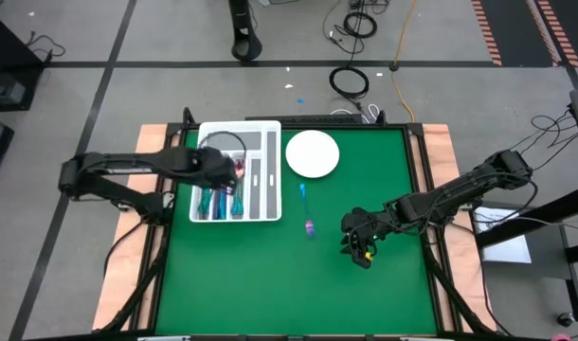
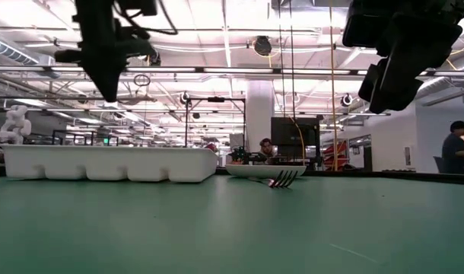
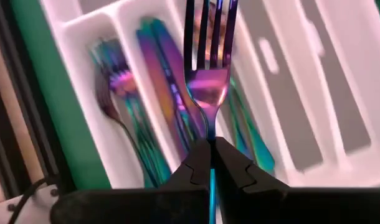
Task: Sort silverware
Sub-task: Put the blue fork into the silverware tray
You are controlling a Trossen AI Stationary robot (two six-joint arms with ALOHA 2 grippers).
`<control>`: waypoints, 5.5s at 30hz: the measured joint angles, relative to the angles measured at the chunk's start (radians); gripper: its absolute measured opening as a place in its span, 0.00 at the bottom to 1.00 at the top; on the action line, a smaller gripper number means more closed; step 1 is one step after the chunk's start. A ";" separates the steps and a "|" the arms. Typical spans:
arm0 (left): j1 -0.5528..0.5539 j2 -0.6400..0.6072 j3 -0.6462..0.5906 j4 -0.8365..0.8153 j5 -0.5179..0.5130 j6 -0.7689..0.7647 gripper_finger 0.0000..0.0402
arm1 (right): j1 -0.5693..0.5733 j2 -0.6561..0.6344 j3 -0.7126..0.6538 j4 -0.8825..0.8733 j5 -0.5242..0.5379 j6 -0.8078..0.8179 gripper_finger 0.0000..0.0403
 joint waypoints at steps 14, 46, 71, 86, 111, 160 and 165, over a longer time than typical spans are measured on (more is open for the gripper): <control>0.308 -0.170 -0.313 0.153 0.077 0.031 0.00 | -0.001 0.000 0.000 0.005 0.004 -0.015 0.34; 0.414 -0.170 -0.448 0.295 0.160 0.088 0.17 | -0.001 0.000 0.000 0.034 0.005 -0.041 0.34; 0.216 -0.170 -0.302 0.610 0.163 0.493 0.25 | -0.002 0.000 0.000 0.034 0.005 -0.050 0.34; -0.075 -0.016 -0.245 1.227 0.261 1.113 0.25 | -0.002 0.000 0.000 0.034 0.053 -0.046 0.34; -0.038 0.733 0.438 0.684 0.321 1.987 0.25 | -0.003 0.000 0.000 0.027 0.085 -0.132 0.34; -0.037 1.076 0.828 0.366 0.449 2.303 0.25 | -0.075 0.000 -0.001 0.027 0.106 -0.224 0.34; -0.049 1.098 0.884 0.357 0.479 2.279 0.25 | -0.074 0.000 -0.001 0.025 0.103 -0.224 0.34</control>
